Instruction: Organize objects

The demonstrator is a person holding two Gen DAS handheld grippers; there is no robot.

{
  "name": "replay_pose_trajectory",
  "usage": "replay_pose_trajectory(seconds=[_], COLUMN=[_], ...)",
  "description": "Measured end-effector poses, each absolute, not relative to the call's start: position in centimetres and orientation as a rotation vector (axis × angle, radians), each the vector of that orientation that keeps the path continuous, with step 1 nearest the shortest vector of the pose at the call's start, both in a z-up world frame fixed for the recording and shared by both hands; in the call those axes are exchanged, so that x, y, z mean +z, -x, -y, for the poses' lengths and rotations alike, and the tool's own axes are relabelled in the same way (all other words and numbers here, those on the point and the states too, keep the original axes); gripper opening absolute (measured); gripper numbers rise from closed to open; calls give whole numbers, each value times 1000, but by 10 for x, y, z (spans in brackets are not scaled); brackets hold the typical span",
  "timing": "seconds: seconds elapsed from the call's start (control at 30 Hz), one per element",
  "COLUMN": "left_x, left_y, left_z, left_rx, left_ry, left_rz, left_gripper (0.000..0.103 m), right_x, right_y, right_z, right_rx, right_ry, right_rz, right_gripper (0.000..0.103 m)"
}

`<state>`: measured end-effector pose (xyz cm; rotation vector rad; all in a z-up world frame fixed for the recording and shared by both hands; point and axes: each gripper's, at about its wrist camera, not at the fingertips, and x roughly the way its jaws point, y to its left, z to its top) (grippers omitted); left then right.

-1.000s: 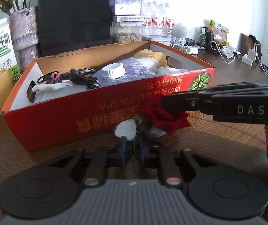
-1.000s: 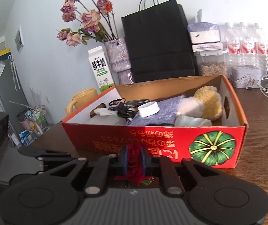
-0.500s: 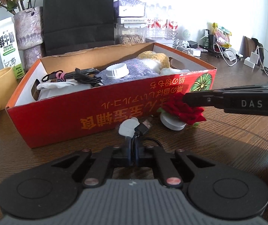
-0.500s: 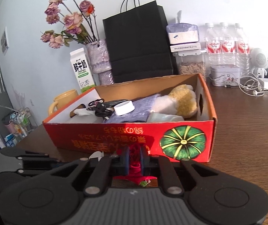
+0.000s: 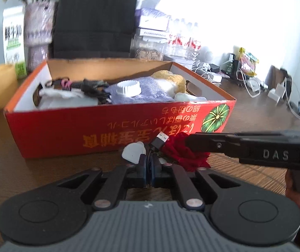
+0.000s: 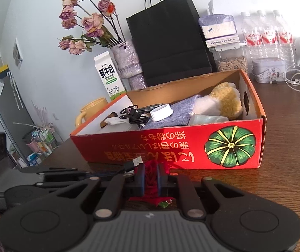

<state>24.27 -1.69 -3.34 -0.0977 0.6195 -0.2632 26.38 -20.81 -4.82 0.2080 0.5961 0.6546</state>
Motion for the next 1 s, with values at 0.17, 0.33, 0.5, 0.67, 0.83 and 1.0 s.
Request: replay_pose_trajectory(seconds=[0.17, 0.33, 0.5, 0.67, 0.83, 1.0], left_x=[-36, -38, -37, -35, -44, -44], left_y=[-243, -250, -249, -242, -244, -248], left_z=[22, 21, 26, 47, 54, 46], left_rx=[-291, -300, -297, -269, -264, -266], left_ry=[86, 136, 99, -61, -95, -14], left_rz=[-646, -663, -658, -626, -645, -652], left_gripper=[6, 8, 9, 9, 5, 5], right_x=[-50, -50, -51, -49, -46, -47], right_y=[-265, -265, -265, -263, -261, -265], right_z=[209, 207, 208, 206, 212, 214], right_rx=[668, 671, 671, 654, 617, 619], right_ry=[-232, -230, -232, -214, -228, -239], right_rz=[-608, -611, -611, -597, -561, -579], right_gripper=[10, 10, 10, 10, 9, 9])
